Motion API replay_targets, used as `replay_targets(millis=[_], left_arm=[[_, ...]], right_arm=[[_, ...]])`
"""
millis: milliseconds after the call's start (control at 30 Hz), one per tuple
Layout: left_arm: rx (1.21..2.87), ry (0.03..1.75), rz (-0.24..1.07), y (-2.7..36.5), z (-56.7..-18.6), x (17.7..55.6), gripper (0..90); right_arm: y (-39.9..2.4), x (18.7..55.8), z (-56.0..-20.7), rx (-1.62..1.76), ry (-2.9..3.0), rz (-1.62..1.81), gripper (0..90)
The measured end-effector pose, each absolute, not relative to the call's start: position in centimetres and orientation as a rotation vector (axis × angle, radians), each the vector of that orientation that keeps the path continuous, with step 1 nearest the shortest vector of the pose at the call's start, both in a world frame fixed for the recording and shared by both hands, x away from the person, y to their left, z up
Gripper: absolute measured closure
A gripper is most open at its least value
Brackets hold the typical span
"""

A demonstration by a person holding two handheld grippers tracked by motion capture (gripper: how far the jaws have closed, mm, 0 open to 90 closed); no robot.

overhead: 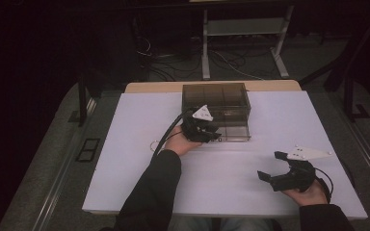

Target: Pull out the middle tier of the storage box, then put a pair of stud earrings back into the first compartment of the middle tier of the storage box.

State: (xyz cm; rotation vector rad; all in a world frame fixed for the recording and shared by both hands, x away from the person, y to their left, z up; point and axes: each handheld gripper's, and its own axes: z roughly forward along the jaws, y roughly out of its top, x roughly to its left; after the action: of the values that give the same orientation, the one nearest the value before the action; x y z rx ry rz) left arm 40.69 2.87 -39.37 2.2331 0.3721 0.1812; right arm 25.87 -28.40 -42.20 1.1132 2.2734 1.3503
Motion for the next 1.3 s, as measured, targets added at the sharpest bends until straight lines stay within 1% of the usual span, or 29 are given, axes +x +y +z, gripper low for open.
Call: replay_targets(millis=[300, 800, 867, 1100, 1200, 1300], left_arm=[[2.225, 0.389, 0.189, 3.6, -38.0, 40.1, 60.3], [2.233, 0.456, 0.183, 6.5, -36.3, 38.5, 47.7], [2.239, 0.474, 0.169, 6.9, -36.2, 38.3, 44.0], [2.239, 0.510, 0.173, 7.7, -35.8, 37.8, 26.2], [2.248, 0.513, 0.139, 8.0, -35.6, 37.5, 16.0], [2.258, 0.523, 0.149, 8.3, -35.4, 37.3, 5.4]], right_arm=[[-28.4, 25.8, -42.2, 1.112, 2.274, 1.351, 0.0], [-28.5, 25.6, -42.1, 1.109, 2.265, 1.358, 0.0], [-28.5, 25.6, -42.1, 1.107, 2.263, 1.357, 0.0], [-28.5, 25.5, -42.0, 1.111, 2.256, 1.358, 0.0], [-28.6, 25.5, -42.0, 1.109, 2.252, 1.357, 0.0], [-28.6, 25.5, -42.0, 1.115, 2.243, 1.359, 0.0]])
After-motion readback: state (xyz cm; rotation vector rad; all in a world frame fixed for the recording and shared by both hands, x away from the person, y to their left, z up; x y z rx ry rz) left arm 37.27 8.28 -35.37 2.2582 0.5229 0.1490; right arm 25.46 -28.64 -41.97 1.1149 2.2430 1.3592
